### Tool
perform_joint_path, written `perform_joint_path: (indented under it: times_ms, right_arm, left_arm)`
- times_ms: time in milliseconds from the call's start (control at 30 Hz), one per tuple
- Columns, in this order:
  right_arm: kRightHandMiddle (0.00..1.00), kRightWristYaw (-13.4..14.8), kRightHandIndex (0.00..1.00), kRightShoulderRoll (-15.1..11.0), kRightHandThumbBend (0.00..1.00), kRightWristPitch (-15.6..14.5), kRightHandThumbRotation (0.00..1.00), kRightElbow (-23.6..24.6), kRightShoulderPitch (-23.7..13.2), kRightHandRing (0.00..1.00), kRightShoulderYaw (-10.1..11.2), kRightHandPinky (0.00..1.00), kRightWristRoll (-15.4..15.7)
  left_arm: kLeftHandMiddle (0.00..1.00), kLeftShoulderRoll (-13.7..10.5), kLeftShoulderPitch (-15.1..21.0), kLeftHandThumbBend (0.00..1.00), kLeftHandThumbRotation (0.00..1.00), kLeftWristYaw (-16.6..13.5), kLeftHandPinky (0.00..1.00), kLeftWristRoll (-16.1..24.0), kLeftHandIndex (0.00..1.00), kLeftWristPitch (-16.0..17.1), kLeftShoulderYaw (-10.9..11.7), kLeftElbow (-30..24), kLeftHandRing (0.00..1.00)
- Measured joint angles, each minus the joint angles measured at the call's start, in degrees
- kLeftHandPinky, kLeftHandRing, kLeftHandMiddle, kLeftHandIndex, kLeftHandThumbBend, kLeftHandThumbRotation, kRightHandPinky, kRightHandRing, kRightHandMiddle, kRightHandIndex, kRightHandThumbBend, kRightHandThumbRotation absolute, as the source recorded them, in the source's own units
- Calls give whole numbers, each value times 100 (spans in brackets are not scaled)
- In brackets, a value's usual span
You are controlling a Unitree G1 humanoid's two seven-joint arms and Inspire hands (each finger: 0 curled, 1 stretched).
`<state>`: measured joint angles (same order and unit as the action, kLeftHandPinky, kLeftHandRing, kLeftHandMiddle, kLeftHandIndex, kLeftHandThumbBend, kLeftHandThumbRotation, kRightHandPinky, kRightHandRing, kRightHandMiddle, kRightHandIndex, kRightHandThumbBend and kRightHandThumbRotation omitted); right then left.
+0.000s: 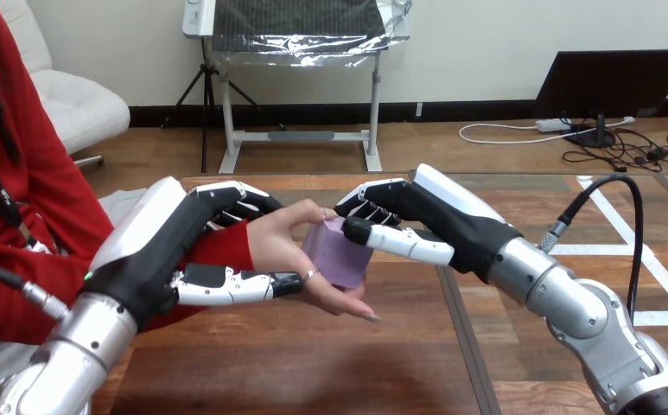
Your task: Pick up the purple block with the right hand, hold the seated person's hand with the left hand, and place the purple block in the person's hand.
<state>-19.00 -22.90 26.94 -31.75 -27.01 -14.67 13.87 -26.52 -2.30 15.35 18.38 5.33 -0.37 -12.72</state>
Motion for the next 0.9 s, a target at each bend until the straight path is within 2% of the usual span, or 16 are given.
perform_joint_path:
  times_ms: [233,567,767,900]
  right_arm:
    - [67,-115,70,-3,92,-37,100,2,93,64,77,56,-99]
    - [69,-286,72,-14,96,-53,100,8,328,66,216,57,-289]
    - [71,-380,74,-12,98,-37,100,15,500,67,310,59,-464]
    - [72,-431,75,-12,99,-26,100,47,630,68,393,60,-576]
  left_arm:
    - [82,70,-216,100,71,-62,63,-29,82,39,21,-104,78]
    - [88,261,-581,100,82,-304,69,-82,87,300,21,-92,86]
    - [90,407,-827,100,94,-554,73,7,89,557,5,-45,89]
    - [91,515,-996,100,97,-819,74,140,90,727,-3,6,90]
